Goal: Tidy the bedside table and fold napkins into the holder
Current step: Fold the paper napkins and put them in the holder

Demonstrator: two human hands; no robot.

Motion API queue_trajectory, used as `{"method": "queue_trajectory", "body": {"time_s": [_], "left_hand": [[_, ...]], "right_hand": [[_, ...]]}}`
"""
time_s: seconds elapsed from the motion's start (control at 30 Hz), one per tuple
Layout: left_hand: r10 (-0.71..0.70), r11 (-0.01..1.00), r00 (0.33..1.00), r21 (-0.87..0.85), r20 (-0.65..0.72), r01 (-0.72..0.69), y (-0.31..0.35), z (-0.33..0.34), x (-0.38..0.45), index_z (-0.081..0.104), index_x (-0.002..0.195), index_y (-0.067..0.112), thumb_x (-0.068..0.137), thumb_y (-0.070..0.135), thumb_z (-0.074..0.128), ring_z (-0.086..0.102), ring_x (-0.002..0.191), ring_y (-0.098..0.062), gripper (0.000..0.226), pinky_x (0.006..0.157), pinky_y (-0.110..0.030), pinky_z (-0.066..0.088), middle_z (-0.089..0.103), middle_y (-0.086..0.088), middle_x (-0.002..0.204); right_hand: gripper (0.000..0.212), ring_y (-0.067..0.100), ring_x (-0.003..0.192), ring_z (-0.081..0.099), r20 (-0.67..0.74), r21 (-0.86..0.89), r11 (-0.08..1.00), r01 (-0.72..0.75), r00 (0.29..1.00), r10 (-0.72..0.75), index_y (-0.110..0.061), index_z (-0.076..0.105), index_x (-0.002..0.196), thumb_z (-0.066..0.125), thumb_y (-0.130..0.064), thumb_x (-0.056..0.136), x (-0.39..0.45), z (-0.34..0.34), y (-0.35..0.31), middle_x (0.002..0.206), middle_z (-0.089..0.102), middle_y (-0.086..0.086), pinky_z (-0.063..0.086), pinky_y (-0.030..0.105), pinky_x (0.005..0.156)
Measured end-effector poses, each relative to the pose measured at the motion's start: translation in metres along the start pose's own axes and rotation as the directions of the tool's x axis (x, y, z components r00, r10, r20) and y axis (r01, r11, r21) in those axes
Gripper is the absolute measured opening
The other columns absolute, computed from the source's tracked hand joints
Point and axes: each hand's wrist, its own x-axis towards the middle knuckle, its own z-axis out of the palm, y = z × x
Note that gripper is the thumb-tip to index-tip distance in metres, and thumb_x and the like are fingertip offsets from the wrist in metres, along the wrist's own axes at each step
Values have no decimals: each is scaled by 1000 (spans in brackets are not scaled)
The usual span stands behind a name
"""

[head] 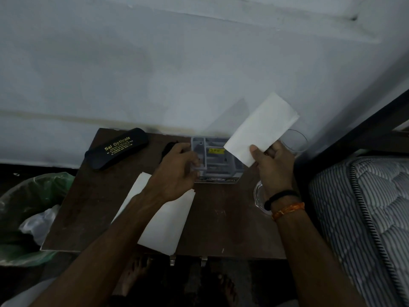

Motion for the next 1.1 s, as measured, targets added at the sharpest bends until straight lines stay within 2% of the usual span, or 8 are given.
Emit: {"method": "queue_trajectory", "body": {"time_s": [0.13, 0.27, 0.37, 0.47, 0.53, 0.67, 0.9, 1.1], "left_hand": [[49, 999, 997, -12, 63, -48, -6, -6, -3, 66, 90, 15, 78, 13, 77, 50, 124, -14, 17, 82, 0, 38, 50, 1, 136], [35, 998, 996, -58, 85, -30, -4, -10, -6, 65, 85, 18, 77, 27, 79, 53, 116, -11, 18, 91, -20, 48, 55, 3, 126], [-4, 991, 1000, -131, 3, 5, 1, -12, -5, 66, 81, 17, 77, 37, 78, 49, 114, -6, 24, 92, -26, 47, 59, 5, 114], [-90, 956, 983, -292, -159, 40, 11, -15, -1, 64, 98, 15, 79, 38, 76, 55, 104, -6, 32, 84, -24, 51, 61, 6, 108], [-164, 911, 969, -405, -184, 77, 18, -16, 1, 63, 110, 20, 80, 40, 75, 60, 100, -4, 39, 81, -23, 54, 65, 9, 110], [-119, 924, 970, -380, -210, 31, 19, -13, 3, 68, 108, 17, 86, 33, 71, 69, 90, -5, 27, 76, -28, 61, 73, 7, 102], [-105, 933, 929, -357, -355, -31, 22, -6, 4, 72, 105, 11, 85, 29, 73, 71, 86, -8, 26, 77, -22, 59, 75, 1, 99], [-53, 911, 926, -398, -375, -109, 35, -1, 8, 72, 105, 10, 84, 22, 74, 70, 87, -3, 24, 79, -17, 56, 75, 2, 97]], "right_hand": [[22, 6, 87, 66, 6, -78, 995, 65, 998, -64, -10, 64, 107, 66, 1, 88, 2, 7, -3, 102, 71, 6, 55, 16, 76], [24, 10, 91, 66, 47, -107, 991, 79, 996, -75, -13, 63, 109, 66, 0, 88, 3, 19, -3, 101, 69, 1, 56, 24, 81], [30, 4, 91, 64, 96, -155, 981, 113, 990, -99, -6, 63, 118, 65, 0, 89, 2, 25, -3, 106, 68, -1, 54, 11, 77], [30, 12, 98, 68, 177, -144, 984, 109, 981, -83, -14, 65, 115, 66, -1, 88, -2, 29, -4, 110, 71, 3, 57, 25, 85], [30, 18, 101, 70, 264, -121, 988, 101, 962, -66, -18, 66, 111, 67, 0, 87, -4, 32, -5, 108, 73, 4, 58, 39, 87], [28, 20, 100, 71, 386, -107, 987, 120, 920, -70, -22, 66, 107, 68, -3, 86, -10, 34, -7, 108, 74, 4, 58, 46, 87], [28, 5, 78, 70, 382, -395, 877, 275, 917, -115, -16, 68, 101, 81, -24, 78, -14, 23, -11, 89, 74, -6, 57, 24, 70], [20, 6, 73, 66, 222, -531, 782, 326, 944, -244, -17, 69, 92, 78, -29, 78, -13, 21, -8, 82, 72, -5, 57, 28, 65]]}}
